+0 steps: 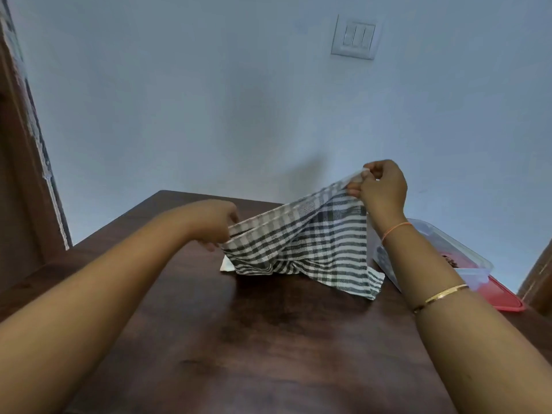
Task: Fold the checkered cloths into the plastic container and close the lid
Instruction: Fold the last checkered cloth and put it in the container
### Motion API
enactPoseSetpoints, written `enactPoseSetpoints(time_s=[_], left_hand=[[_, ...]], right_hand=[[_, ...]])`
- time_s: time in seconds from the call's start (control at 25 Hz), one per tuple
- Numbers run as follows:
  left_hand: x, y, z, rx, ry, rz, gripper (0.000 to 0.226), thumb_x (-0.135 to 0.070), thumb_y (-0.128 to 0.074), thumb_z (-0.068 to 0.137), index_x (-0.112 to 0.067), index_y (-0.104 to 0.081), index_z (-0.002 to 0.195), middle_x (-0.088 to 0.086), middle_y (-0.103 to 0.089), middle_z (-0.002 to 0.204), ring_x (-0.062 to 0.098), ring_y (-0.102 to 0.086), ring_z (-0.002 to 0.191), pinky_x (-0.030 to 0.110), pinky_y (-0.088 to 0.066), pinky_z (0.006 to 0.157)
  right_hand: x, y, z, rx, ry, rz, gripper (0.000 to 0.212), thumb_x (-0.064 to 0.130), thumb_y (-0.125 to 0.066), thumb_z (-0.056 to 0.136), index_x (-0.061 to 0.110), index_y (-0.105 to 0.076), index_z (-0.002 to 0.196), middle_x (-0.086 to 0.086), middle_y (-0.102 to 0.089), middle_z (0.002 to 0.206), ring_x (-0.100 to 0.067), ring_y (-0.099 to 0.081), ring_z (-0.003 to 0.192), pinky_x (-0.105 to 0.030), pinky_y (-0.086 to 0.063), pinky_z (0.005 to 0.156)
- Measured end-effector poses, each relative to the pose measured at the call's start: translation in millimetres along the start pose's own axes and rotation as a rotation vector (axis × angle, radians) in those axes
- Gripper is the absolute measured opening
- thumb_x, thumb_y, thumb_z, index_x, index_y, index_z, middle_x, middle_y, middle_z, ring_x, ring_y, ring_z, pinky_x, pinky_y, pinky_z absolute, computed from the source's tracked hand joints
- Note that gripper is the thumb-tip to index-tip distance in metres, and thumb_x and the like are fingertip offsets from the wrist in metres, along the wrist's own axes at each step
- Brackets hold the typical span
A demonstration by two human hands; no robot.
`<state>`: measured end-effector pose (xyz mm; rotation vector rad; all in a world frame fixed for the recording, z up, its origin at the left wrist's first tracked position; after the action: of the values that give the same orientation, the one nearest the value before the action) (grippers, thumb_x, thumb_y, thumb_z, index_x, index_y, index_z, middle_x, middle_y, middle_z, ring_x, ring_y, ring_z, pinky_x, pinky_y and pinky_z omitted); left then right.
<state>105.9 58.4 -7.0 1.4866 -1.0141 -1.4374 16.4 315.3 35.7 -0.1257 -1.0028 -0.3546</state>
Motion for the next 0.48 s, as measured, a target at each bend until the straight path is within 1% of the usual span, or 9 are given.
enactPoseSetpoints(time_s=[0.04, 0.08, 0.12, 0.2, 0.28, 0.36, 0.4, 0.48], left_hand=[[-3, 6, -4, 0.001, -0.082, -0.054, 0.046, -0.004, -0.060, 0.084, -0.030, -0.050, 0.120, -0.008, -0.060, 0.114, 0.008, -0.061, 0.079, 0.018, -0.051, 0.064], [-9, 13, -10, -0.033, -0.182, -0.074, 0.046, -0.007, -0.065, 0.082, -0.037, -0.049, 0.113, -0.015, -0.061, 0.107, 0.003, -0.061, 0.077, 0.017, -0.048, 0.064], [-15, 21, -16, -0.097, -0.276, -0.096, 0.045, -0.009, -0.068, 0.080, -0.041, -0.048, 0.104, -0.019, -0.061, 0.102, 0.002, -0.061, 0.074, 0.017, -0.047, 0.065], [-27, 28, -30, -0.185, -0.431, -0.161, 0.042, -0.007, -0.069, 0.079, -0.042, -0.050, 0.091, -0.020, -0.061, 0.096, -0.001, -0.061, 0.069, 0.017, -0.047, 0.064], [-38, 29, -40, -0.227, -0.540, -0.144, 0.037, -0.009, -0.067, 0.082, -0.043, -0.054, 0.088, -0.022, -0.060, 0.091, -0.003, -0.061, 0.072, 0.015, -0.048, 0.063], [-41, 28, -42, -0.255, -0.587, -0.077, 0.029, -0.012, -0.065, 0.084, -0.040, -0.063, 0.093, -0.023, -0.060, 0.087, -0.001, -0.061, 0.077, 0.014, -0.048, 0.068], [-39, 28, -39, -0.272, -0.575, -0.060, 0.025, -0.013, -0.065, 0.085, -0.036, -0.066, 0.094, -0.023, -0.060, 0.085, -0.001, -0.062, 0.078, 0.014, -0.048, 0.069], [-29, 29, -31, -0.312, -0.493, -0.119, 0.020, -0.011, -0.067, 0.083, -0.030, -0.069, 0.090, -0.027, -0.063, 0.076, 0.000, -0.064, 0.078, 0.014, -0.049, 0.070]], right_hand=[[-6, 2, 1, -0.009, -0.036, -0.018, 0.008, 0.002, -0.043, 0.096, 0.008, -0.049, 0.096, 0.004, -0.049, 0.080, -0.014, -0.060, 0.060, -0.015, -0.055, 0.052], [-11, 4, 3, -0.024, -0.065, -0.038, 0.008, 0.003, -0.043, 0.096, 0.009, -0.049, 0.097, 0.005, -0.049, 0.078, -0.013, -0.059, 0.058, -0.015, -0.054, 0.051], [-15, 5, 5, -0.042, -0.087, -0.045, 0.009, 0.003, -0.043, 0.096, 0.009, -0.050, 0.098, 0.005, -0.050, 0.076, -0.011, -0.058, 0.056, -0.014, -0.053, 0.050], [-20, 7, 8, -0.065, -0.131, -0.019, 0.011, 0.001, -0.043, 0.096, 0.008, -0.051, 0.100, 0.004, -0.051, 0.073, -0.011, -0.057, 0.053, -0.018, -0.055, 0.053], [-24, 8, 12, -0.083, -0.167, 0.000, 0.013, 0.000, -0.043, 0.095, 0.005, -0.053, 0.102, 0.002, -0.052, 0.072, -0.012, -0.057, 0.052, -0.027, -0.057, 0.062], [-24, 8, 13, -0.111, -0.187, 0.029, 0.015, -0.001, -0.043, 0.094, 0.004, -0.054, 0.103, 0.002, -0.053, 0.074, -0.014, -0.058, 0.052, -0.032, -0.058, 0.065], [-24, 8, 14, -0.125, -0.191, 0.047, 0.014, -0.001, -0.043, 0.094, 0.005, -0.053, 0.102, 0.002, -0.053, 0.075, -0.015, -0.059, 0.053, -0.032, -0.059, 0.064], [-23, 9, 14, -0.141, -0.192, 0.090, 0.013, -0.001, -0.042, 0.095, 0.008, -0.051, 0.099, 0.001, -0.052, 0.076, -0.017, -0.059, 0.055, -0.029, -0.059, 0.061]])
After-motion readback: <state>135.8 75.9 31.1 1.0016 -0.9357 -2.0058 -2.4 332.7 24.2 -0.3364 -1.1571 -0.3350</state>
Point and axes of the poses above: each hand's wrist, its own z-axis towards the middle knuckle, its own y-axis out of the back of the hand, x = y × z, the point moved 5 cm from there along z, towards the middle knuckle
